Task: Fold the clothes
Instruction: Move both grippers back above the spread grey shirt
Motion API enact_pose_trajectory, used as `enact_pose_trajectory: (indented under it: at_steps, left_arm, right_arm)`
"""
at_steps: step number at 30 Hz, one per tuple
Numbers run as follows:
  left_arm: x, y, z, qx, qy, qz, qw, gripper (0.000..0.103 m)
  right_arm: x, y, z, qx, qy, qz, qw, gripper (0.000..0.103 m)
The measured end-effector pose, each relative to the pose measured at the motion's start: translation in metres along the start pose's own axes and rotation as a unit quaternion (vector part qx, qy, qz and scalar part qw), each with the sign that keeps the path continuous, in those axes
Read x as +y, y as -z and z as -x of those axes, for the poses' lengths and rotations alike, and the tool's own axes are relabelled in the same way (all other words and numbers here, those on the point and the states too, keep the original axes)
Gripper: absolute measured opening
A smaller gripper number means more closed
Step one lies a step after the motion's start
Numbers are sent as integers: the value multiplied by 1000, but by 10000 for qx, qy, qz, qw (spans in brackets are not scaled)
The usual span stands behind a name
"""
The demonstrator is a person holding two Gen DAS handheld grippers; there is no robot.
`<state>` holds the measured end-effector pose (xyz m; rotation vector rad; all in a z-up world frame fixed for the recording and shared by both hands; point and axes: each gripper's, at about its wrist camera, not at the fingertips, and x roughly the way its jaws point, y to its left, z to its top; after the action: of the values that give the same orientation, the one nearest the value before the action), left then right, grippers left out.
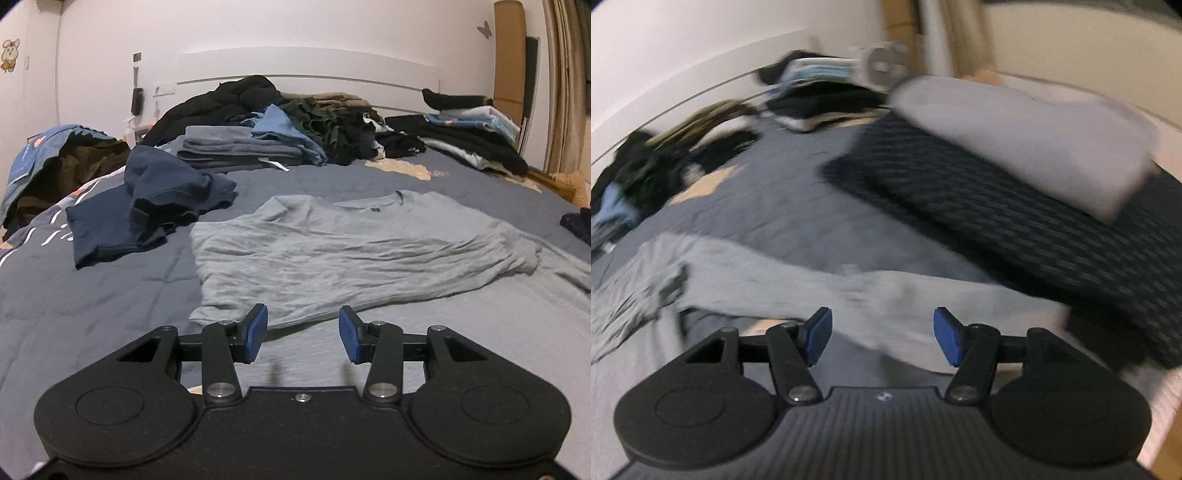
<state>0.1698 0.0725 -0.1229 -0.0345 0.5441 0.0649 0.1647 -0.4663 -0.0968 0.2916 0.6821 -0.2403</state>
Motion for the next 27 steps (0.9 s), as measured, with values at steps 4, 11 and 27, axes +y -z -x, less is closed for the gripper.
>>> enact_pose_trajectory:
  at_steps: [4, 11, 27]
  left_arm:
    - [-18, -4, 5, -113, 69, -113, 9998, 44]
    - [-55, -1, 9, -195, 271, -530, 9980, 44]
    - [-68, -2, 11, -287, 324, -698, 9966, 44]
  right_arm:
    - [-35, 4, 4, 57, 126, -374, 9992, 60]
    - [-95, 12, 12, 155, 346, -1028, 9940, 60]
    - [-100, 16, 3, 182, -209, -1883, 9817, 2]
